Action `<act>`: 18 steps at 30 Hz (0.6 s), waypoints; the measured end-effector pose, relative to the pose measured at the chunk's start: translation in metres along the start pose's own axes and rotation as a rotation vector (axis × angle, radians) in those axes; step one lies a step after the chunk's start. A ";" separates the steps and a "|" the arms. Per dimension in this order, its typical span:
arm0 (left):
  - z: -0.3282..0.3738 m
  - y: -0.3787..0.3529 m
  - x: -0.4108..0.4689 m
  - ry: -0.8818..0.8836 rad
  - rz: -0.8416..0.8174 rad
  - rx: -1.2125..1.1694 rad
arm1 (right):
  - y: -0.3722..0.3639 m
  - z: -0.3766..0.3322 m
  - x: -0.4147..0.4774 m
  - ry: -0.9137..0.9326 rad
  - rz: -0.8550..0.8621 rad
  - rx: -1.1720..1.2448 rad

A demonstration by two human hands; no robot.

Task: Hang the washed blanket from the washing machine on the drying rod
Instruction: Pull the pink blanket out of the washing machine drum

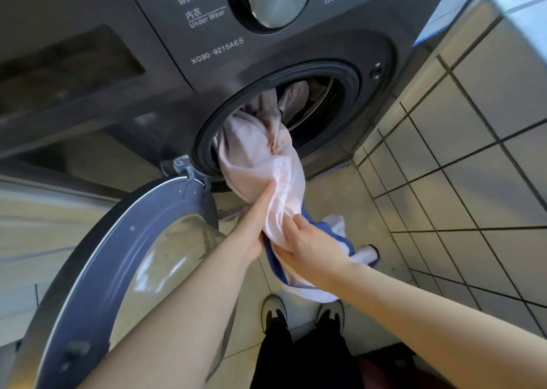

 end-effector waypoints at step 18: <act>0.018 0.047 -0.026 -0.126 0.124 -0.216 | 0.021 0.067 0.030 -0.484 0.097 0.713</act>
Point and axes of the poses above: each hand's wrist, its own x-axis towards the middle knuckle, its own y-axis out of the back of the hand, z = x × y, the point moved 4 cm from there along x, towards the middle knuckle, and after that the axes turned 6 degrees about y, right-handed, at the moved point
